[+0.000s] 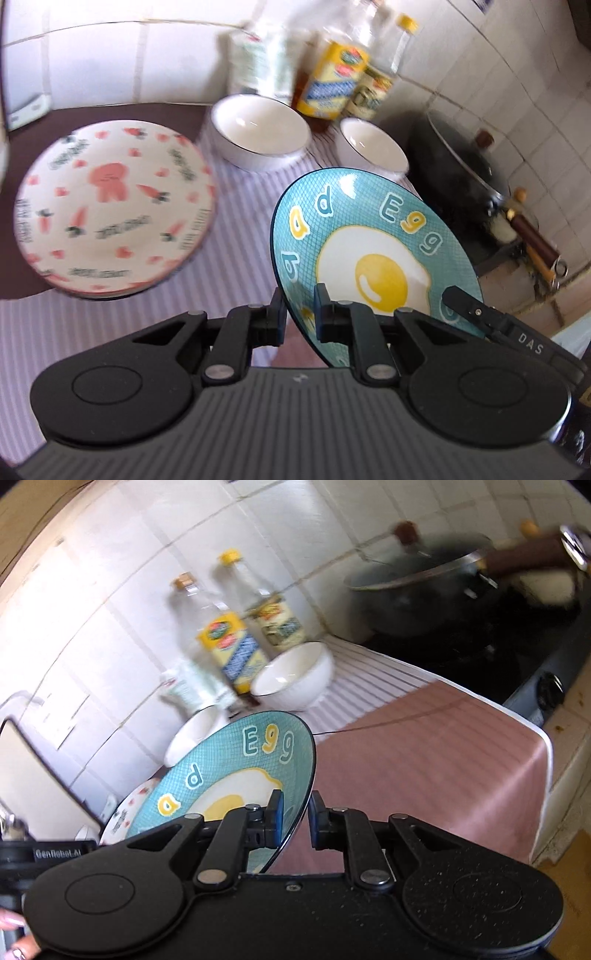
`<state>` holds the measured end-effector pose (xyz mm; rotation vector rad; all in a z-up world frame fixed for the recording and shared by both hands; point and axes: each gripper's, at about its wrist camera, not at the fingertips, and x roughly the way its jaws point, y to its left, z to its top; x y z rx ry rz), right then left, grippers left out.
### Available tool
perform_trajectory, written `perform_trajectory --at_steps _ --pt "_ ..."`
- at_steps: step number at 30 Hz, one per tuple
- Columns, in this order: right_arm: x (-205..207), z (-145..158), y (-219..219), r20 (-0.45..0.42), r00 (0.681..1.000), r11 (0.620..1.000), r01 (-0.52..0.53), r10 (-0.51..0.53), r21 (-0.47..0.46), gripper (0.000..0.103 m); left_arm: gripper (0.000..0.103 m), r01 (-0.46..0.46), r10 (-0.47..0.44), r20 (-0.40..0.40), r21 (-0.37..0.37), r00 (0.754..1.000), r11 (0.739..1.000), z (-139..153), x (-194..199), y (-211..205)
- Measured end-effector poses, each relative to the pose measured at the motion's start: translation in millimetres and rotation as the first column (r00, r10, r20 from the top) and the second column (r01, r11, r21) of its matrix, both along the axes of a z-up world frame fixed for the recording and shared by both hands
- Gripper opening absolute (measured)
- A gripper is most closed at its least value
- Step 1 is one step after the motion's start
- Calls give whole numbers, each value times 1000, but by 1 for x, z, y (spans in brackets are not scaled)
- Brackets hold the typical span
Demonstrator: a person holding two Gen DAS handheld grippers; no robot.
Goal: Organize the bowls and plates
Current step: 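Carry the egg plate and lower it onto the bunny plate stack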
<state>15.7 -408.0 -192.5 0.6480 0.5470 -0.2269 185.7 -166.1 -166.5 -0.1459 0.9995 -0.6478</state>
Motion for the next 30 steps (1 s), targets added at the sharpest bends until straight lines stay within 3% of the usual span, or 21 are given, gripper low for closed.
perform_trajectory --at_steps 8,16,22,30 --pt "30 36 40 64 990 992 -130 129 5 20 13 -117 118 35 -33 992 993 37 2 69" --pt "64 62 86 66 970 972 -236 236 -1 20 13 -216 218 55 -32 974 976 63 9 127" --pt "87 64 110 72 957 959 -282 280 30 20 14 -287 288 62 -21 956 958 59 14 151" --pt "115 46 134 38 946 944 -324 322 56 20 15 -345 346 9 -5 938 938 37 33 173"
